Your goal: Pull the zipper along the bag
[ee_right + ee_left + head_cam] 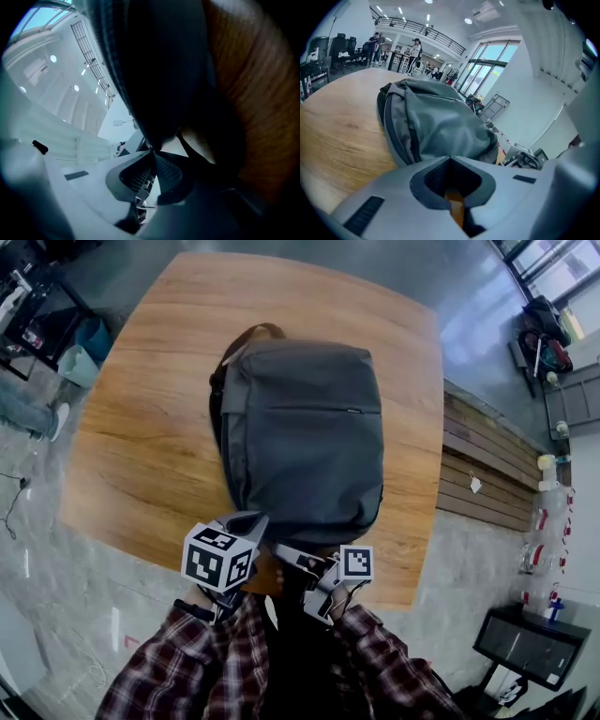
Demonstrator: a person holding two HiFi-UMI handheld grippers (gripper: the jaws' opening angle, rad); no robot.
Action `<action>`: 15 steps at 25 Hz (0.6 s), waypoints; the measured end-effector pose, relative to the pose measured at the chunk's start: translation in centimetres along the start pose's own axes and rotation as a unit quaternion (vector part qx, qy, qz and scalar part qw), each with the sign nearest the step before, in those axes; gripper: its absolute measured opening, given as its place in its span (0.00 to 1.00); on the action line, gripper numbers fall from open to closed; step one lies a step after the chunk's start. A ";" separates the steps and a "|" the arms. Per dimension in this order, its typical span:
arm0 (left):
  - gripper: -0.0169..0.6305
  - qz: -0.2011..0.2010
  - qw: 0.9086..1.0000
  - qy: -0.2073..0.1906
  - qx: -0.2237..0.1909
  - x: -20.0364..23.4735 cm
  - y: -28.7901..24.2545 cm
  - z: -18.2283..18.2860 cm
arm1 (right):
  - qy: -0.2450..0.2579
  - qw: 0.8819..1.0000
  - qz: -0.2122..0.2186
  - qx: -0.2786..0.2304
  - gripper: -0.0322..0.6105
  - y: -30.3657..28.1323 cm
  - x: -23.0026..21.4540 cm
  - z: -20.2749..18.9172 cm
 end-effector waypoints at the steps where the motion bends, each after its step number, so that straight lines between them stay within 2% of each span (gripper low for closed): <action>1: 0.04 0.000 1.000 0.002 0.000 0.0 0.0 -0.1 | 0.004 1.000 -0.007 0.005 0.07 -0.1 0.0 0.2; 5: 0.04 0.009 1.000 -0.004 0.002 0.1 -0.1 -0.3 | 0.018 0.999 -0.009 0.026 0.06 -0.5 0.1 0.3; 10: 0.04 0.043 0.994 -0.100 0.003 -0.2 -0.7 -0.9 | -0.023 1.000 0.014 0.004 0.06 0.2 0.4 -0.4; 15: 0.04 0.022 0.996 -0.088 0.011 0.9 -1.1 -1.4 | -0.032 0.999 0.015 -0.029 0.06 3.1 0.9 0.3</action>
Point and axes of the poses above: the fingertips, and each gripper's own axes: y backward along the fingers, x to its left, z out of its top, the point moved 7 cm from there along y, backward along the fingers, and after that the axes turned 2 degrees about -y, right-handed, at the moved point
